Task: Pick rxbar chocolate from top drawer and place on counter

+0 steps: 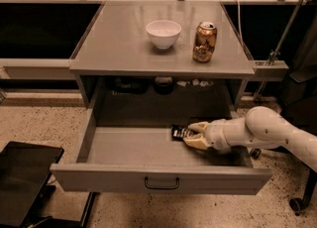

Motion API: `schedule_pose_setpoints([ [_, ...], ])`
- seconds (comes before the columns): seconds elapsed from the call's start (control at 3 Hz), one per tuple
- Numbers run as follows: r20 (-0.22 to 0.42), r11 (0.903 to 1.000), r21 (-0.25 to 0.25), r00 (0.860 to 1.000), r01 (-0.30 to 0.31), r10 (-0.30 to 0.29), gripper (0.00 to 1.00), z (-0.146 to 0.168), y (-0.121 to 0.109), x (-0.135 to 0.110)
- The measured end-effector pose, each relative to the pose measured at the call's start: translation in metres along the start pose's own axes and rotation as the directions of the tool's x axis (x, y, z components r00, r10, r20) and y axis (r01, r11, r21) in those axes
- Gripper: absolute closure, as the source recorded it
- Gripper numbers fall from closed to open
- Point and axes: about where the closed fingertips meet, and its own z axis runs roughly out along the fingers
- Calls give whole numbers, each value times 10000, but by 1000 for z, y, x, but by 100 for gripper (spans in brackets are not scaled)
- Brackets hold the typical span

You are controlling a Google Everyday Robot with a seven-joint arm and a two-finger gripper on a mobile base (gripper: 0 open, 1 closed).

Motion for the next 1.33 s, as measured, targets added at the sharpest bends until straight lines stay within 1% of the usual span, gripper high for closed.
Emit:
schedule_pose_setpoints([
  [0.33,-1,10000,2,10000,3,-3,100,-2,0,-2],
  [0.67,-256,9982,335,9984,506,-497,100,-17,-8,-18],
  [1.0,-387,9941,641,9956,880,-856,100,-32,-16,-33],
  [1.33,-59,9892,815,9926,1215,-1214,100,-63,-30,-61],
])
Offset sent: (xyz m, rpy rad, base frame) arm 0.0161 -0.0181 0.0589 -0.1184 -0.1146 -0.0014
